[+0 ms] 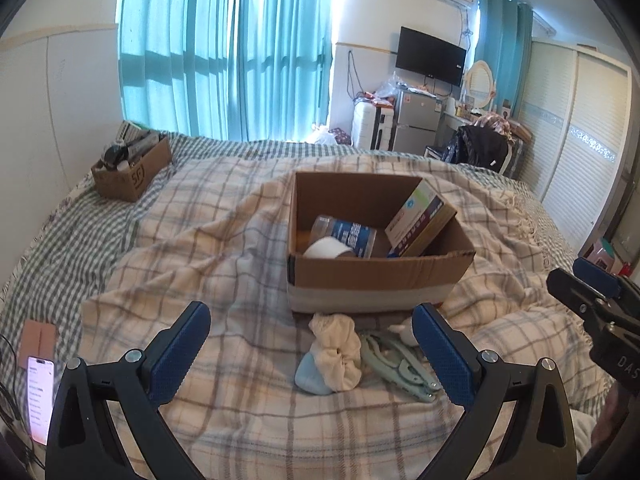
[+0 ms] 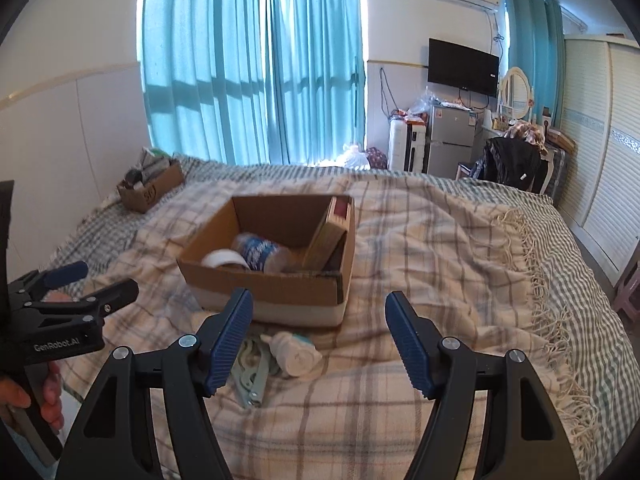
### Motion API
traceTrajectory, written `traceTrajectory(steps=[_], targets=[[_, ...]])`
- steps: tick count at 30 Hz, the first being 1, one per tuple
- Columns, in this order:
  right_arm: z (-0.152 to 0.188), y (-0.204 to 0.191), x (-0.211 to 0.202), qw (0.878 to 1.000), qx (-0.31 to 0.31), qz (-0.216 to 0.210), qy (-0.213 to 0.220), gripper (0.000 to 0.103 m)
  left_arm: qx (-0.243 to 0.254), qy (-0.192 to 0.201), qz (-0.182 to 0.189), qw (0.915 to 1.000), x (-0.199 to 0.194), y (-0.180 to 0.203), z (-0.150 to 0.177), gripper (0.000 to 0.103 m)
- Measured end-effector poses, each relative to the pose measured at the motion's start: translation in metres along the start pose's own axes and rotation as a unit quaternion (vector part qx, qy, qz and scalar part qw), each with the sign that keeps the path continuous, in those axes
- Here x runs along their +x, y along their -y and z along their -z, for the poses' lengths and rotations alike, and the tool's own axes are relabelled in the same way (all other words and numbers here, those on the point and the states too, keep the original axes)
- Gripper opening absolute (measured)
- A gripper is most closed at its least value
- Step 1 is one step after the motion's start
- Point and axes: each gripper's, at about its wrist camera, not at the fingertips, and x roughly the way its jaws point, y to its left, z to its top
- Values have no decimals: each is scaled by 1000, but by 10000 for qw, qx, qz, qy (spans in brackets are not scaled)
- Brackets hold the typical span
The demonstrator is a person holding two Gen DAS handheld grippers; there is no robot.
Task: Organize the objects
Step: 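Move both grippers back toward the remaining items beside the box, then grasp the beige cloth bundle with the left gripper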
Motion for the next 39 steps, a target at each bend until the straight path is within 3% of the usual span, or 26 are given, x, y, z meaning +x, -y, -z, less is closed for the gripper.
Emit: traceTrajectory(steps=[10, 19, 21, 25, 28, 30, 33, 35, 39], targets=[[40, 1, 49, 9987, -125, -190, -455, 69, -239, -441, -79, 9987, 50, -2, 42, 103], [57, 13, 84, 9961, 7, -190, -858, 69, 33, -835, -71, 9965, 102, 17, 55, 98], [59, 14, 90, 9955, 28, -216, -920, 69, 29, -900, -43, 9959, 113, 18, 54, 90], [65, 17, 103, 9940, 39, -246, -1064, 68, 176, -986, 67, 9949, 132, 25, 50, 84], [67, 17, 111, 9931, 82, -312, -1131, 68, 412, -1098, 75, 9931, 146, 34, 52, 67], [67, 17, 115, 9927, 92, -365, -1144, 68, 432, -1120, 185, 9926, 152, 35, 53, 38], [67, 15, 121, 9923, 101, -401, -1166, 70, 519, -1183, 115, 9915, 153, 33, 53, 20], [67, 12, 126, 9917, 118, -415, -1210, 75, 485, -1185, 170, 9916, 148, 29, 50, 18], [62, 1, 136, 9913, -6, -520, -1207, 76, 271, -1030, 253, 9940, 129, 15, 39, 18]])
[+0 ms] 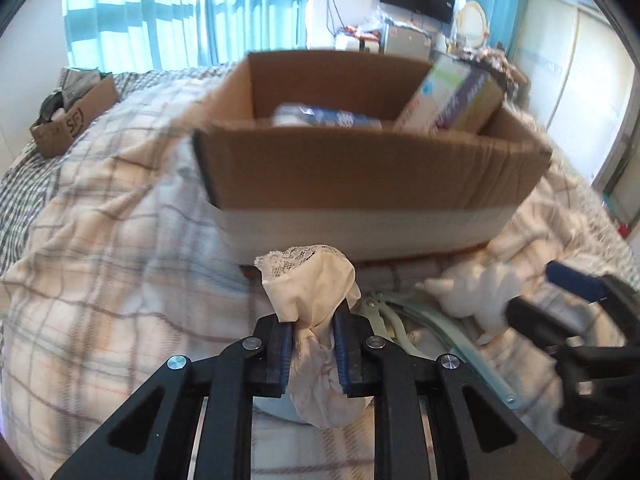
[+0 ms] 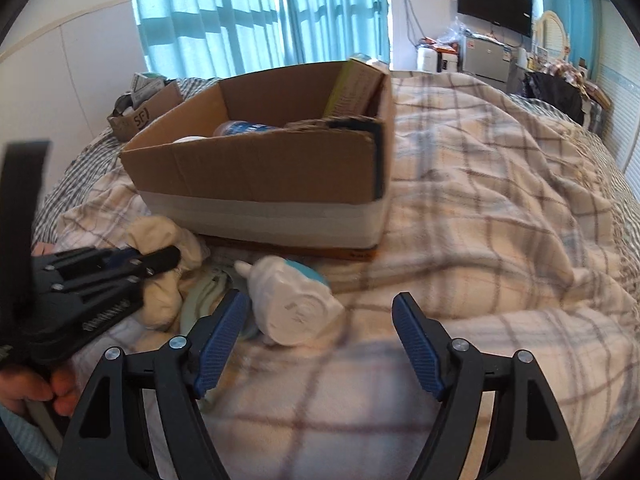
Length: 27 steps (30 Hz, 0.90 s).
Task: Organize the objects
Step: 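Grasp the beige cloth bundle with the left gripper, then grasp the white ceramic figurine with the right gripper while the left holds the cloth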
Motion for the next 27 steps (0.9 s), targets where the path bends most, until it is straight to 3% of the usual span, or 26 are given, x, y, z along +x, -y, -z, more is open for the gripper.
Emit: traceTrajectory(steps=[7, 13, 16, 27], targets=[[-15, -10, 29, 9998, -76, -13, -156, 76, -17, 53, -137, 9999, -22, -11, -3, 18], [-8, -18, 41, 9989, -175, -9, -445, 75, -136, -14, -168, 9998, -31, -18, 0, 18], [-6, -18, 40, 9985, -204, 44, -502, 61, -145, -24, -161, 9998, -37, -15, 5, 18], [-5, -24, -25, 9995, -160, 136, 220, 61, -200, 152, -50, 9997, -72, -5, 12, 18]])
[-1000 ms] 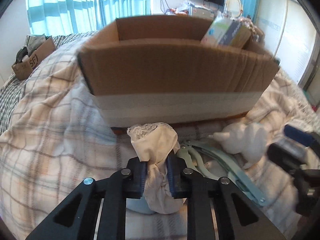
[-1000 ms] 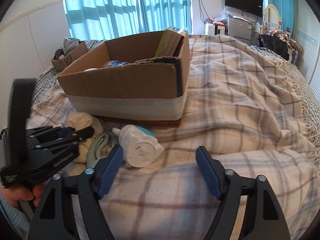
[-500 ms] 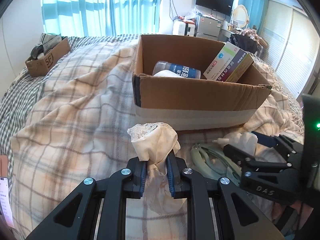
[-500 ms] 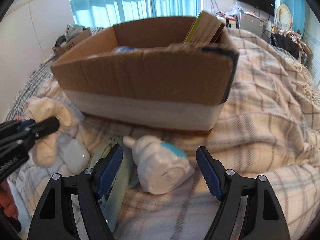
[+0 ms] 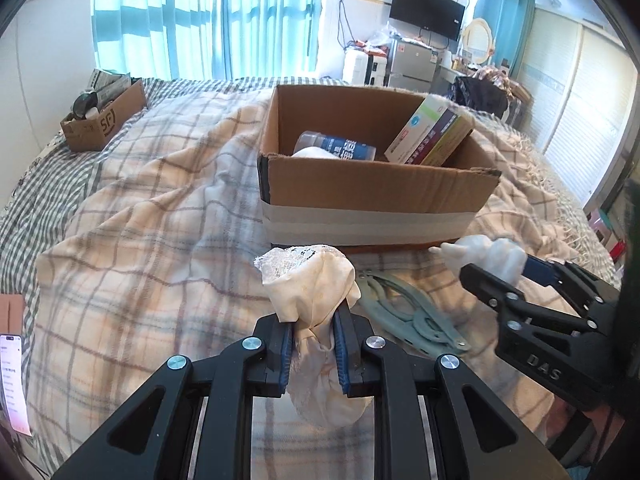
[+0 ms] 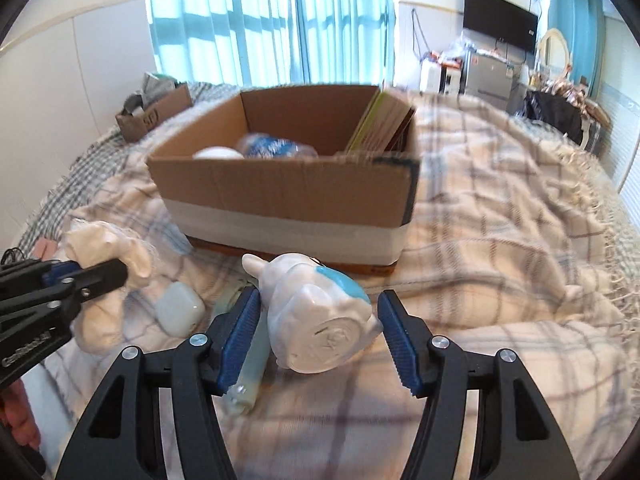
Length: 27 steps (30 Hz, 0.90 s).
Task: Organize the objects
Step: 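Grasp the white ceramic figurine with the right gripper while the left holds the cloth, then carry cloth bundle and figurine into the cardboard box and open both grippers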
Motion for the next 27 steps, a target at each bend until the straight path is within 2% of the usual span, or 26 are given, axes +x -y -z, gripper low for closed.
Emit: traceTrajectory(steps=[8, 14, 20, 27], targets=[[-12, -6, -61, 9984, -180, 78, 535, 61, -27, 300, 107, 9995, -36, 10, -9, 18], [-29, -20, -113, 9942, -453, 208, 957, 61, 47, 732, 231, 9970, -72, 11, -38, 18], [-54, -24, -134, 9917, -463, 163, 1186, 61, 250, 1003, 284, 9942, -92, 15, -74, 18], [-88, -28, -132, 9888, -682, 307, 1293, 61, 261, 1051, 329, 9936, -83, 8, -100, 18]])
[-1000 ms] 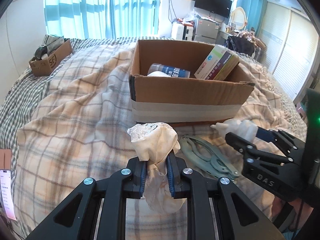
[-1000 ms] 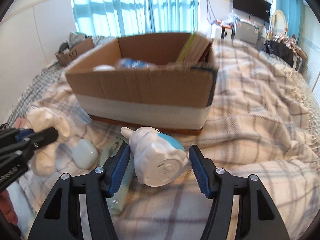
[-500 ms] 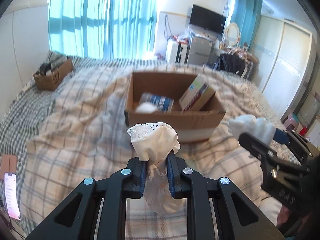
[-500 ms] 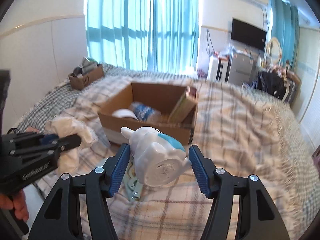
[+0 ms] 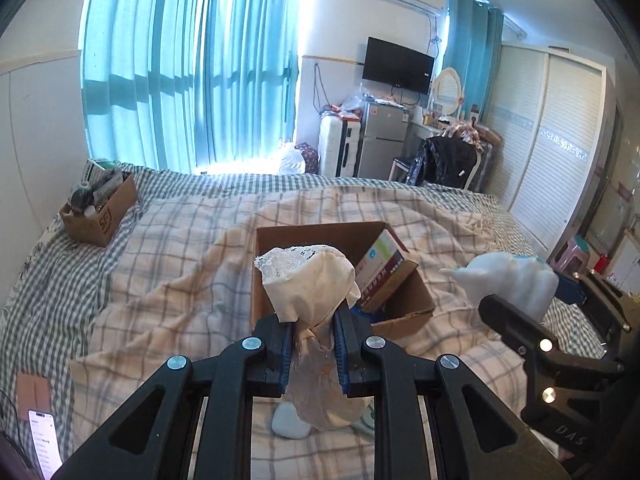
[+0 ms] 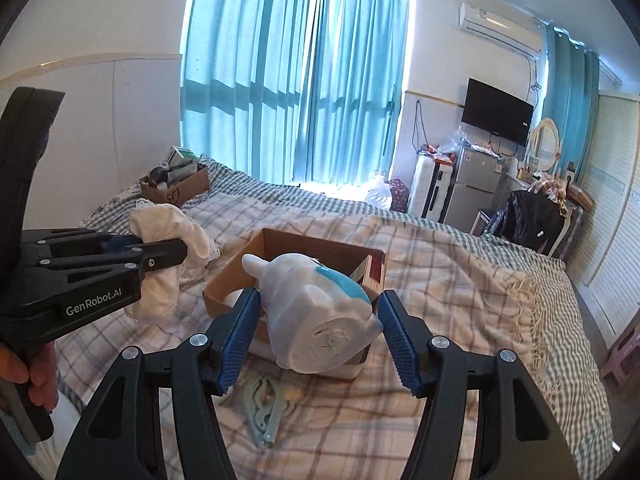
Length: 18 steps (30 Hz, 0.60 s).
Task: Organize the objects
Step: 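Carry cloth bundle and figurine into the cardboard box and open both grippers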
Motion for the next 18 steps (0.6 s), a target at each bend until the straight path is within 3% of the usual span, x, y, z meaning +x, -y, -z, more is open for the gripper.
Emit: traceTrajectory(steps=[8, 18], targets=[[-17, 9, 42, 9999, 114, -14, -119, 61, -5, -93, -16, 10000, 37, -16, -6, 18], [-9, 11, 108, 9988, 245, -30, -417, 61, 91, -304, -59, 9995, 92, -25, -14, 18]])
